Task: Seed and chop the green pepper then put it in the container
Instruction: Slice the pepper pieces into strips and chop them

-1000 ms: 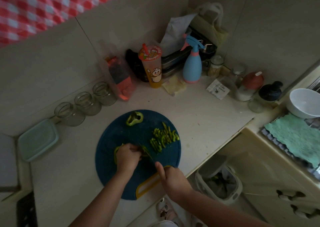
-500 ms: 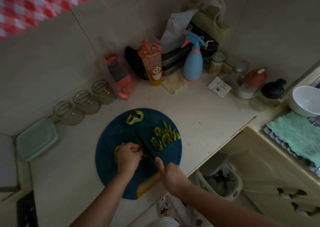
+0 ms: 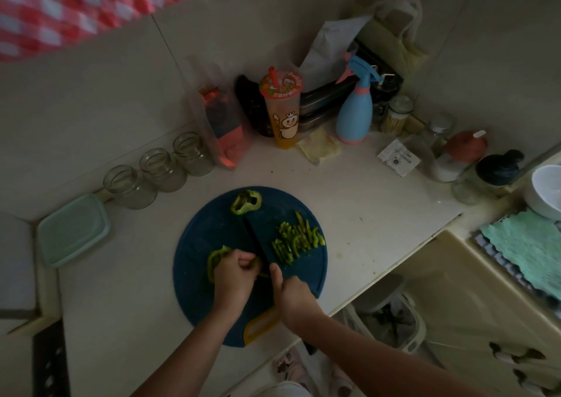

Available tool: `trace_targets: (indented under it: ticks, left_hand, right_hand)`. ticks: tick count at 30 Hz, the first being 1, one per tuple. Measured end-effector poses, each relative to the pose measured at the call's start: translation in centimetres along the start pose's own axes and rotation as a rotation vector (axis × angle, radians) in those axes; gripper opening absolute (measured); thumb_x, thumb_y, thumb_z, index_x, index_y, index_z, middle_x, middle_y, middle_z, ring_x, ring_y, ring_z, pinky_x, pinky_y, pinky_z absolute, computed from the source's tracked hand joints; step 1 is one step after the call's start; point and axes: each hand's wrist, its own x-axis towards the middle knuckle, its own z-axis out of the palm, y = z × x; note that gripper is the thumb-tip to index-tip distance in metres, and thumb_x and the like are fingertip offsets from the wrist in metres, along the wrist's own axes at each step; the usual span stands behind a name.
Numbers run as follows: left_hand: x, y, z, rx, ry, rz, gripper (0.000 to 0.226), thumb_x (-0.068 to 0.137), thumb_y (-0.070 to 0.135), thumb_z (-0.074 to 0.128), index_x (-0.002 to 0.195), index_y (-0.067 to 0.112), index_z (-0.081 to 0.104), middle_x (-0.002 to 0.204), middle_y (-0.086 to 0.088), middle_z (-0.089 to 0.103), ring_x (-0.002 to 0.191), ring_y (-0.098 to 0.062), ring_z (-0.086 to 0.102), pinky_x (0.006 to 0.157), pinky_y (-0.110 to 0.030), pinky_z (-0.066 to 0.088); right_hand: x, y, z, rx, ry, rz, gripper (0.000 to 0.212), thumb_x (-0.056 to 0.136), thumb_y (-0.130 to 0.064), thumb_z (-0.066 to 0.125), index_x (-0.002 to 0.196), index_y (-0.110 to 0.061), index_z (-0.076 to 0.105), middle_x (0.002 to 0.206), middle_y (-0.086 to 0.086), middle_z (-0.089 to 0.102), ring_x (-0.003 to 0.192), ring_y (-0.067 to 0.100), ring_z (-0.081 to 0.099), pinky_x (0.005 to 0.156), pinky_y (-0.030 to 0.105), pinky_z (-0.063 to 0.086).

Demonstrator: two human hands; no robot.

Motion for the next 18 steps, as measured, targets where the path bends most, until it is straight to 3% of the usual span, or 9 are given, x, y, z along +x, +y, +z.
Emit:
trace_targets:
  ticks: [2, 5, 9, 15, 18]
  left_hand:
    - [0.1, 0.2, -0.2, -0.009, -0.006, 0.003, 0.012, 0.081, 0.010, 0.070, 0.091, 0.007, 0.063, 0.077, 0.004, 0.061, 0.073, -0.012, 0.063, 0.070, -0.032, 0.057]
    - [0.2, 0.3, -0.5, -0.055, 0.005, -0.011, 0.011, 0.083, 0.008, 0.068, 0.093, 0.007, 0.063, 0.080, 0.005, 0.059, 0.072, -0.011, 0.063, 0.072, -0.035, 0.057]
    - [0.2, 0.6, -0.6, -0.111, 0.030, -0.018, 0.013, 0.085, 0.003, 0.064, 0.097, 0.007, 0.063, 0.082, 0.007, 0.058, 0.072, -0.013, 0.064, 0.075, -0.035, 0.057]
    - [0.4, 0.9, -0.1, -0.051, 0.063, 0.014, 0.014, 0.080, 0.005, 0.070, 0.092, 0.008, 0.065, 0.081, -0.002, 0.065, 0.078, -0.020, 0.066, 0.075, -0.037, 0.057]
    - [0.3, 1.1, 0.1, -0.005, 0.087, 0.039, 0.010, 0.080, 0.007, 0.071, 0.088, 0.007, 0.065, 0.078, -0.002, 0.065, 0.076, -0.020, 0.066, 0.072, -0.038, 0.057]
  right_hand:
    - [0.3, -0.2, -0.1, 0.011, 0.014, -0.038, 0.034, 0.102, -0.042, 0.022, 0.074, -0.035, 0.040, 0.085, 0.014, 0.056, 0.087, 0.030, 0.059, 0.082, 0.039, 0.047]
    - [0.3, 0.4, -0.3, 0.028, 0.042, -0.034, 0.051, 0.099, -0.052, 0.025, 0.061, -0.021, 0.037, 0.062, 0.002, 0.046, 0.069, 0.020, 0.052, 0.070, 0.033, 0.042]
    - [-0.6, 2.0, -0.6, 0.056, 0.086, -0.011, 0.060, 0.097, -0.055, 0.030, 0.054, -0.014, 0.036, 0.055, 0.000, 0.043, 0.051, 0.011, 0.044, 0.066, 0.028, 0.036]
    - [-1.2, 2.5, -2.2, 0.042, 0.109, -0.048, 0.059, 0.097, -0.054, 0.029, 0.054, -0.015, 0.034, 0.054, 0.001, 0.040, 0.049, 0.012, 0.042, 0.052, 0.027, 0.033]
    - [-1.9, 2.3, -2.1, -0.002, 0.074, -0.107, 0.052, 0.099, -0.051, 0.027, 0.056, -0.022, 0.032, 0.055, 0.001, 0.037, 0.052, 0.015, 0.041, 0.055, 0.030, 0.036]
